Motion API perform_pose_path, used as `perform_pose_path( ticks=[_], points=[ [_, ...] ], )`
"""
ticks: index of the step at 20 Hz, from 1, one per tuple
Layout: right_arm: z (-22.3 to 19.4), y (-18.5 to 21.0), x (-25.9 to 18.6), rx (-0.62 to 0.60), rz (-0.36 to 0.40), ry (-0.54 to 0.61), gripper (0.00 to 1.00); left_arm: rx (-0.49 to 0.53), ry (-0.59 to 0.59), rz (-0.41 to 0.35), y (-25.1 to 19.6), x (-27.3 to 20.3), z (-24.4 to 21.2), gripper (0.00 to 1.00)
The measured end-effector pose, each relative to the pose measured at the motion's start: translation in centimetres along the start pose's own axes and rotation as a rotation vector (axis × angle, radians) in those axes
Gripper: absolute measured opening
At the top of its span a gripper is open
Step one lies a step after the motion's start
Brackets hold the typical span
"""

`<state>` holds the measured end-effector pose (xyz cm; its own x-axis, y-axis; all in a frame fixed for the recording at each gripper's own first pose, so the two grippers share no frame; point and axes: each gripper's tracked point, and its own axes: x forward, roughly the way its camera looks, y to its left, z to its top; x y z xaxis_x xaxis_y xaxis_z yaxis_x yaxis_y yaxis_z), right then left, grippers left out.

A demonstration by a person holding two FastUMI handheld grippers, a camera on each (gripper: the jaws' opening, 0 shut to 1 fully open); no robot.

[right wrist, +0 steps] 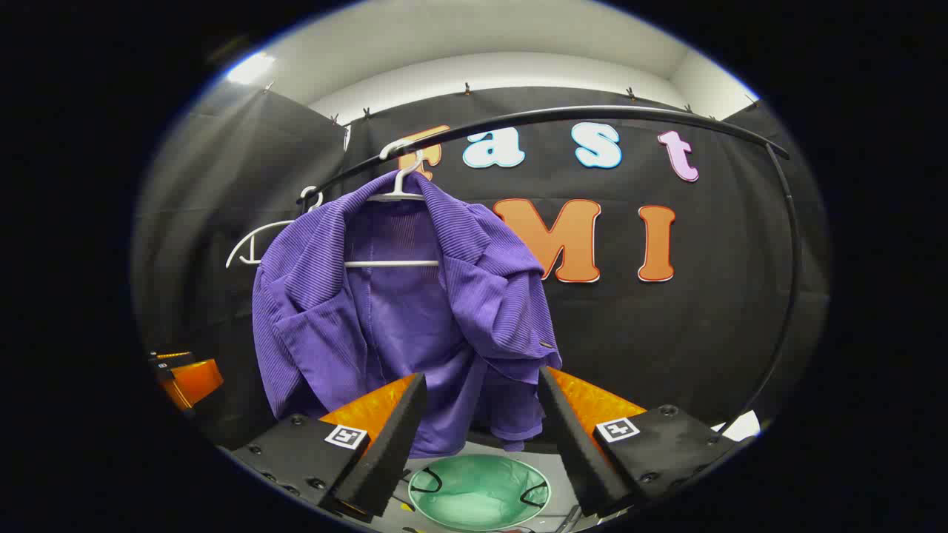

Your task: Grasp the clothes on the hanger with both hands and then place them into the laundry hamper below.

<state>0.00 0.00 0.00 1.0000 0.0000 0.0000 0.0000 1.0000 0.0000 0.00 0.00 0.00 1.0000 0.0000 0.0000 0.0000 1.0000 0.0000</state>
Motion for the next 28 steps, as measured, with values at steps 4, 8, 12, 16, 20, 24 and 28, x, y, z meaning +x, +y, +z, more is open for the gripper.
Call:
perform_pose_path(
  ticks=[4, 8, 12, 16, 20, 24, 28],
  points=[
    [0.4, -0.2, 1.0, -0.001, 0.032, -0.003, 1.00, -0.005, -0.003, 0.004, -1.3, 0.0, 0.0, 0.95],
    [1.0, -2.2, 1.7, -0.002, 0.064, -0.007, 0.96, 0.013, -0.023, 0.016, -3.9, 0.4, 0.9, 0.95],
    [1.9, -4.5, 2.1, -0.028, 0.099, -0.026, 0.96, 0.020, -0.031, 0.041, -6.8, 0.8, 1.0, 0.95],
    [2.7, -6.3, 2.2, -0.035, 0.142, -0.042, 0.96, -0.013, -0.029, 0.058, -9.5, 0.8, 0.8, 0.92],
    [2.9, -7.4, 1.9, -0.049, 0.192, -0.052, 0.96, 0.007, -0.035, 0.113, -10.3, 0.6, 0.5, 0.95],
    [2.7, -7.7, 1.4, -0.054, 0.233, -0.054, 1.00, -0.004, -0.040, 0.157, -10.6, -0.1, 0.4, 0.92],
    [2.5, -7.4, 1.4, -0.056, 0.249, -0.056, 0.91, 0.017, -0.047, 0.168, -10.2, -0.6, 0.7, 0.92]
  ],
)
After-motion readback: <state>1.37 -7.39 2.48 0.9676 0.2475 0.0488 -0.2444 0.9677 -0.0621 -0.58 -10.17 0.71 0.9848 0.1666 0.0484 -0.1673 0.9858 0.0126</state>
